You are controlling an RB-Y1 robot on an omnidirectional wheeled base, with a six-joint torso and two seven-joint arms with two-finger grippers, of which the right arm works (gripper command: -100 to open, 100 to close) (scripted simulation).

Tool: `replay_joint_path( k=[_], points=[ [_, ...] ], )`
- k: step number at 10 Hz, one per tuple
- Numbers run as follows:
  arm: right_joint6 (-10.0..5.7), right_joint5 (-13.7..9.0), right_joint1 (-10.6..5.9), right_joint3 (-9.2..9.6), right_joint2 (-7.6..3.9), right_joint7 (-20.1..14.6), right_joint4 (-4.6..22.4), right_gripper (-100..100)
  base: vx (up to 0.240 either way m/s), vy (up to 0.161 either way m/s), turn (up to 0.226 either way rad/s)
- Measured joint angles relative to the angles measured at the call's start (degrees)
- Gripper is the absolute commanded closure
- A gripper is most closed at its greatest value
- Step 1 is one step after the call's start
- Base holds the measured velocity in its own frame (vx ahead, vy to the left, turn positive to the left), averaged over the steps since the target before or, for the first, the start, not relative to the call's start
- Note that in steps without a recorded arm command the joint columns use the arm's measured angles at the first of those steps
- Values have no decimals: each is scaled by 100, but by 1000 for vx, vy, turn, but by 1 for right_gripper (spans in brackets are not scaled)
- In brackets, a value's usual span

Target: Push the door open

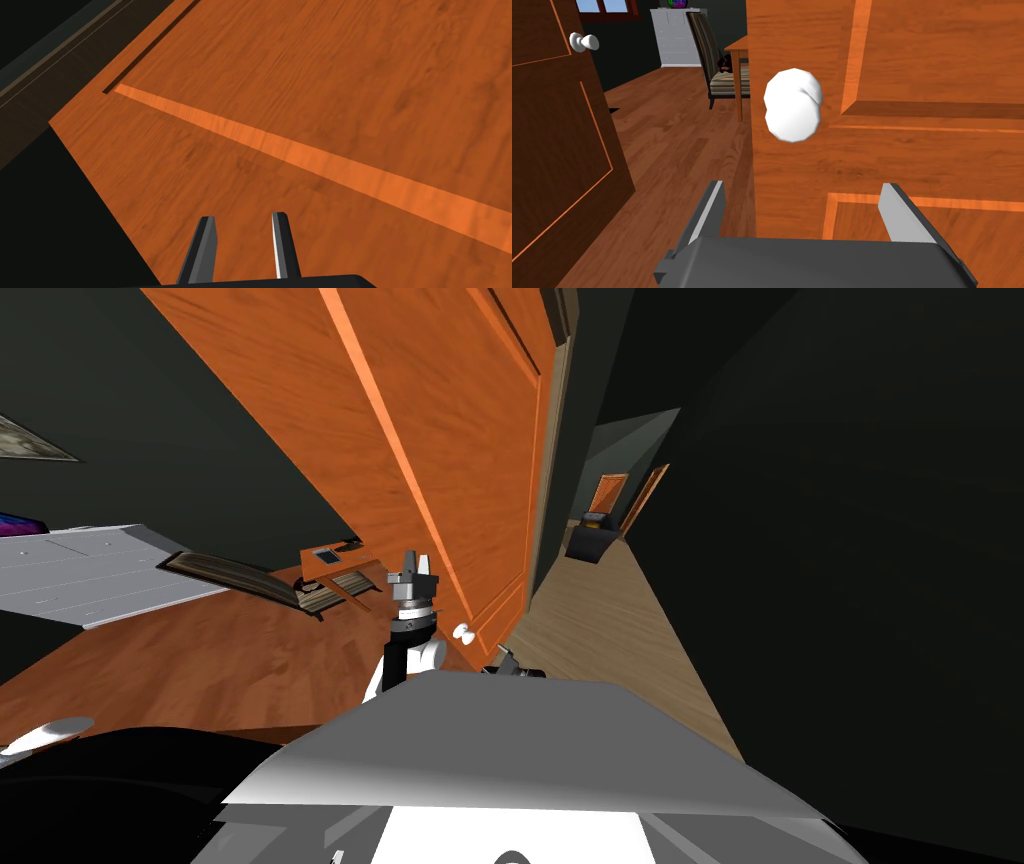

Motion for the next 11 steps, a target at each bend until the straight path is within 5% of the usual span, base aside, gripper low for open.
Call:
replay_joint_path(
  k=[6,7,11],
  points=[
    [-22,68,-39,-81,83,-21,96,-100,102,159,8],
    [-28,70,-40,-81,83,-24,93,100,-8,-6,2],
    [-22,68,-39,-81,82,-21,96,100,-16,-20,1]
  ],
)
